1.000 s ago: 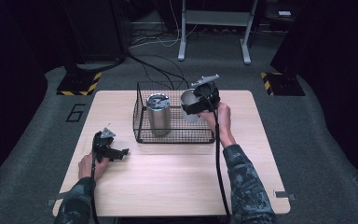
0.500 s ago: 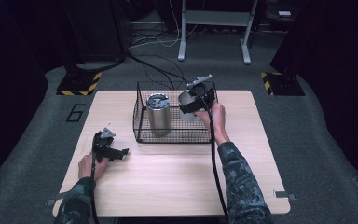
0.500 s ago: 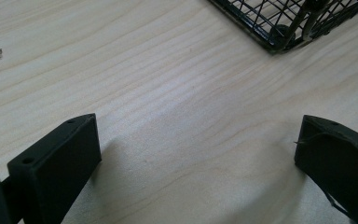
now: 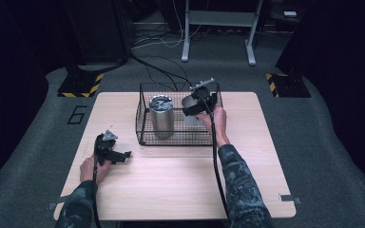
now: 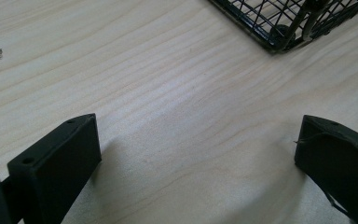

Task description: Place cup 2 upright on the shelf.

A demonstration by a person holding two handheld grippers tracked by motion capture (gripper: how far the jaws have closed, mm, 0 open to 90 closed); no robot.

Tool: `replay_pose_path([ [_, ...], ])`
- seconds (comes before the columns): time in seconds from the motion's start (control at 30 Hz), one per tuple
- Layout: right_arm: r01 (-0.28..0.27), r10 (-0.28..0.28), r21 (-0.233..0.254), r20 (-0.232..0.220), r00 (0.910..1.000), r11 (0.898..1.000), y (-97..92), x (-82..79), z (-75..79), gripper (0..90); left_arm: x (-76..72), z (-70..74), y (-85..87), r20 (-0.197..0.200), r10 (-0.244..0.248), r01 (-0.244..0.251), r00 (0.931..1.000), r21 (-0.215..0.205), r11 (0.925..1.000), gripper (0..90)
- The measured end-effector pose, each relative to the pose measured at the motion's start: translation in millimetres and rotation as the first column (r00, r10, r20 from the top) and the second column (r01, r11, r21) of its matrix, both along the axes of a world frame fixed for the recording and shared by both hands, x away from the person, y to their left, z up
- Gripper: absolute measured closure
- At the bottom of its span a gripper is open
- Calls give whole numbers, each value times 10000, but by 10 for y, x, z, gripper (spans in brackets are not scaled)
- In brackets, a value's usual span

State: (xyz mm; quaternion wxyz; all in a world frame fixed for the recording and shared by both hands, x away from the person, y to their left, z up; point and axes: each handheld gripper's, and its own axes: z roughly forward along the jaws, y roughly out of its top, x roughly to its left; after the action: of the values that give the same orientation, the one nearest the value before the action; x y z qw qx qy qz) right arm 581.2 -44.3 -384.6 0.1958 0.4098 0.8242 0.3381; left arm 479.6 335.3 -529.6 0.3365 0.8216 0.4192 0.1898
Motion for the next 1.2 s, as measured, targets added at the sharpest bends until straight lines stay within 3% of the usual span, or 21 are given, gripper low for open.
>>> replay_pose_path([
  [0.57, 333, -340, -149, -509, 9981, 9993, 66, 96, -209, 56, 0, 0, 0, 6, -2, 2, 10000, 7, 10000, 0],
  [1.2, 330, -371, -446, -949, 9948, 9985, 70, 151, -348, 55, 0, 0, 0, 4, -3, 3, 10000, 8, 10000, 0],
])
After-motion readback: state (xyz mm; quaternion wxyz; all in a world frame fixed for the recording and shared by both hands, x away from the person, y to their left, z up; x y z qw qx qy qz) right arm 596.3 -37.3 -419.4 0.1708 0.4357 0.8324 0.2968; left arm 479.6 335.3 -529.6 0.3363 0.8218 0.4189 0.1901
